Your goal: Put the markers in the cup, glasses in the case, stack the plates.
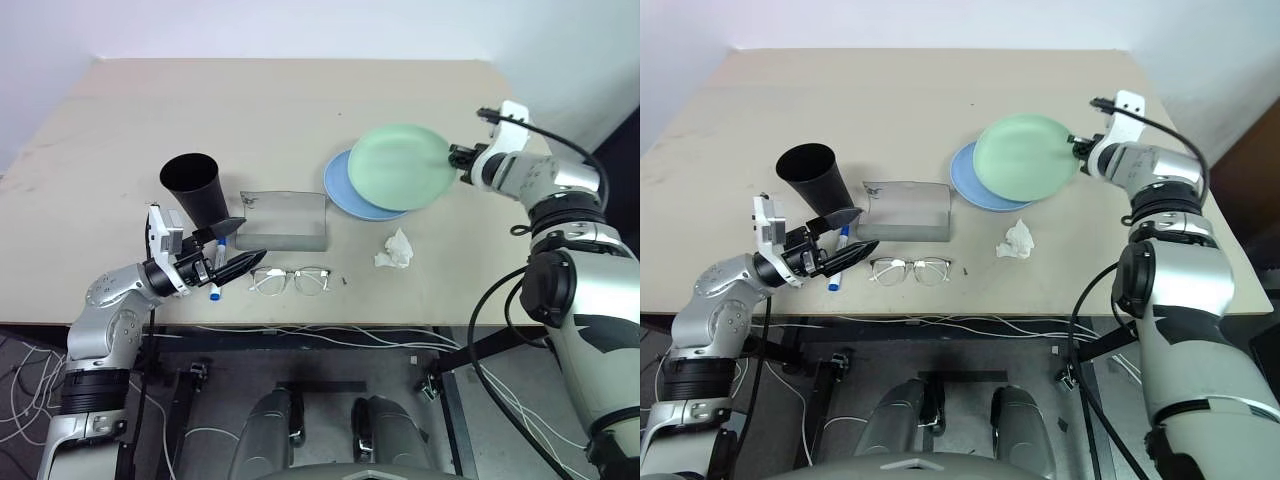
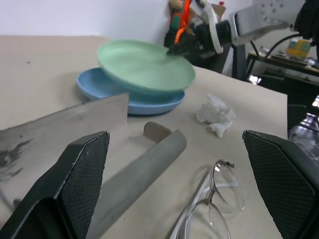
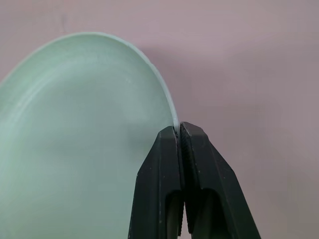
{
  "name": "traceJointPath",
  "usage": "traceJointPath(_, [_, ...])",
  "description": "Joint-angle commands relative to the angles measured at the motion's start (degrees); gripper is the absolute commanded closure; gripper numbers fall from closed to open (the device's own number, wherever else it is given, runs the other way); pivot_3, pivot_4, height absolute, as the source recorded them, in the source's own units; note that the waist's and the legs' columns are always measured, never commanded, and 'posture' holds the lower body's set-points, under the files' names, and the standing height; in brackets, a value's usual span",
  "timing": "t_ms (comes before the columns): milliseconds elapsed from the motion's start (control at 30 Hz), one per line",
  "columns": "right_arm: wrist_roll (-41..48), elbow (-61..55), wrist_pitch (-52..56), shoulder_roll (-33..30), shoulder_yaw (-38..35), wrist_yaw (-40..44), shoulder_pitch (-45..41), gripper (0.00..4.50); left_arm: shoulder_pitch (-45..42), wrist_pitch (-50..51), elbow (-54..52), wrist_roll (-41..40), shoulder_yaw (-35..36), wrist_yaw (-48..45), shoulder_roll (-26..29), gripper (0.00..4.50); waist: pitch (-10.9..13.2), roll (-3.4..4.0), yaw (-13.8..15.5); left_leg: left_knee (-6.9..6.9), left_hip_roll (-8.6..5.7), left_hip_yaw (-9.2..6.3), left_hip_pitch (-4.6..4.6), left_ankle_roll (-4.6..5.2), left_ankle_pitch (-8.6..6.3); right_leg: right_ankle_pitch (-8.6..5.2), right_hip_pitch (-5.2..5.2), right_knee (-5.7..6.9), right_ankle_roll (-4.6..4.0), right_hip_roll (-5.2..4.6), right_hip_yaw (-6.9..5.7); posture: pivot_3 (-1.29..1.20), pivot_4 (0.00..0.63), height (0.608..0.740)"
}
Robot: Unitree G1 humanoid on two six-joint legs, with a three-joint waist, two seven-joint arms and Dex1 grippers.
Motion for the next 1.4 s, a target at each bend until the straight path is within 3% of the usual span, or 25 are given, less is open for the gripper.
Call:
traceJointPath(33, [-2.41,0.74,-2.72,2.57,1.88,-0.29,-2.68,4.47,0.09,-0.09,-2.7,-0.76,1.46,-0.39,1.6,0.0,0.0,0.0,-0.19,0.0,0.0,0.03,0.01,0.05,0.03,0.03,0.0,0.02,0.05,0.0,0.02,0.0,0.15,0.74])
traceJointPath(367, [-5.17,0.52,-4.76,4.77,3.83,1.87,-2.57,4.47,-1.24,-1.0,-1.14,-0.58,2.08,-0.27,2.08,0.0,0.0,0.01,-0.27,0.0,0.0,0.04,0.05,0.04,0.08,0.15,-0.02,0.13,0.13,-0.04,0.03,0.0,0.15,0.74])
traceJointPath(500, [-5.97,0.04,-5.38,4.6,4.39,2.67,-2.7,3.54,-0.4,-1.09,-1.94,-0.6,1.88,-0.01,1.63,0.0,0.0,0.01,-0.48,-0.08,0.0,0.04,0.05,-0.01,0.11,0.15,-0.09,0.14,0.14,-0.03,0.05,0.0,0.15,0.74])
traceJointPath(700, [-9.09,-4.34,-10.39,2.38,7.47,3.58,-3.35,1.44,-0.78,-1.34,-1.65,-0.25,2.15,0.28,1.69,0.0,0.0,0.02,-1.08,-0.11,0.01,0.09,0.04,-0.04,0.15,0.16,-0.1,0.14,0.15,-0.02,0.05,0.0,0.15,0.74])
traceJointPath(767, [-7.21,-8.78,-8.28,0.96,6.76,8.36,-3.56,0.76,-0.86,-0.98,-1.89,-0.56,2.53,0.31,2.1,0.0,0.01,0.03,-1.18,-0.1,0.0,0.13,0.03,-0.01,0.17,0.17,-0.12,0.16,0.16,-0.03,0.07,0.0,0.15,0.74])
traceJointPath(867, [-2.37,-19.62,-0.96,-1.65,6.08,19.45,-0.26,0.76,-0.78,-0.94,-1.77,-0.64,3.14,0.35,2.67,0.0,0.01,0.03,-1.19,-0.1,0.01,0.14,0.03,0.0,0.18,0.17,-0.16,0.18,0.17,-0.04,0.09,0.0,0.15,0.74])
traceJointPath(1033, [7.2,-53.45,4.8,-6.65,8.96,36.82,21.86,0.76,-0.79,-1.19,-0.91,-0.49,4.02,0.55,3.38,0.0,-0.16,-0.22,-0.73,-0.25,0.04,0.03,0.1,0.18,0.06,0.16,-0.04,0.02,0.17,-0.02,0.05,0.0,0.15,0.74])
traceJointPath(1100, [9.58,-61.2,7.4,-7.41,9.3,38.47,27.6,0.76,-0.45,-1.05,-1.31,-0.58,4.2,0.63,3.6,0.0,-0.14,-0.18,-0.72,-0.26,0.02,0.02,0.14,0.26,0.0,0.16,0.0,0.0,0.17,-0.07,0.05,0.0,0.15,0.74])
traceJointPath(1233, [11.66,-69.18,10.97,-8.23,10.8,39.15,34.0,0.04,0.63,-0.27,-3.18,-1.18,4.75,1.07,3.65,0.0,-0.07,-0.06,-1.31,-0.27,0.01,0.04,0.11,0.25,0.0,0.3,-0.16,0.05,0.05,-0.1,0.12,0.0,0.15,0.74])
traceJointPath(1400, [11.69,-69.38,15.7,-7.17,12.87,36.83,35.92,0.04,2.46,0.52,-4.95,-1.77,5.86,1.69,4.3,0.0,-0.09,-0.09,-1.29,-0.41,0.03,0.01,0.16,0.21,0.0,0.4,-0.46,0.02,-0.38,-0.11,0.13,0.0,0.15,0.74])
